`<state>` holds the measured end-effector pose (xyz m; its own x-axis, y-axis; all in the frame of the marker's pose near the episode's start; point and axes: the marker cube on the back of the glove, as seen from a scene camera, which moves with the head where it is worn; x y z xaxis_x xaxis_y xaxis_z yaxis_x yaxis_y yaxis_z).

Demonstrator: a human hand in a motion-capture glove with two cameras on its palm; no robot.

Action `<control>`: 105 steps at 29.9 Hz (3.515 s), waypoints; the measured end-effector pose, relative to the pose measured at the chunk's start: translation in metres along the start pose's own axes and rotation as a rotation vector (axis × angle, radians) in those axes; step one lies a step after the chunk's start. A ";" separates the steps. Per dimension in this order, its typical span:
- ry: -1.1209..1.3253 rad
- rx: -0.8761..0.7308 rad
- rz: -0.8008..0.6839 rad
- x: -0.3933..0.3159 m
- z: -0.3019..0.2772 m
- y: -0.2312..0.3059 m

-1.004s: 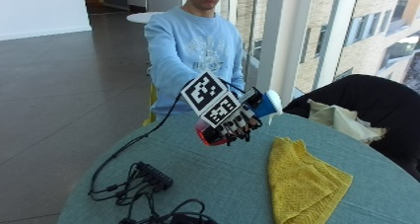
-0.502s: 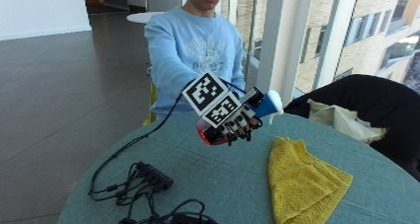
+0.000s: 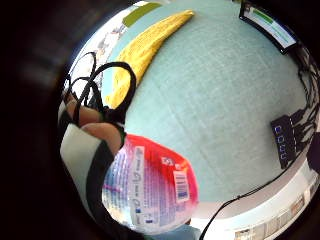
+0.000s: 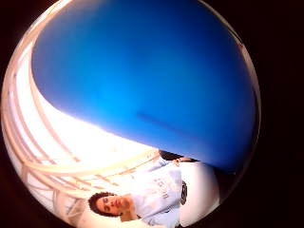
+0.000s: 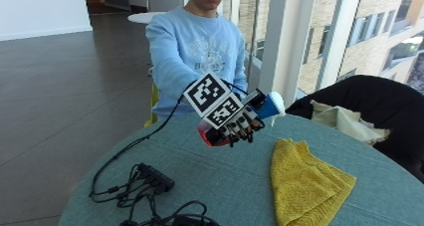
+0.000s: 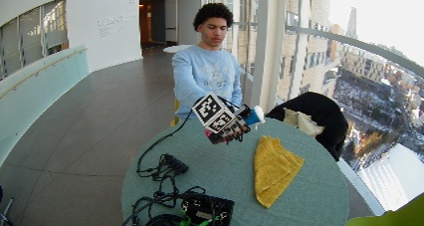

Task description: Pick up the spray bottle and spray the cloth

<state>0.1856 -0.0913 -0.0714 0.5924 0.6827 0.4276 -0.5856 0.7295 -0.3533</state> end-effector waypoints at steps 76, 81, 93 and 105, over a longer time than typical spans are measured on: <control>-0.411 0.191 -0.796 -0.178 0.240 0.030; -0.319 0.186 -0.804 -0.160 0.221 0.031; 0.039 0.196 -0.734 -0.089 0.147 0.064; 0.277 0.401 -0.549 0.018 0.059 0.155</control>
<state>0.0723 0.0314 -0.0692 0.9457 0.2476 0.2107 -0.2905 0.9344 0.2060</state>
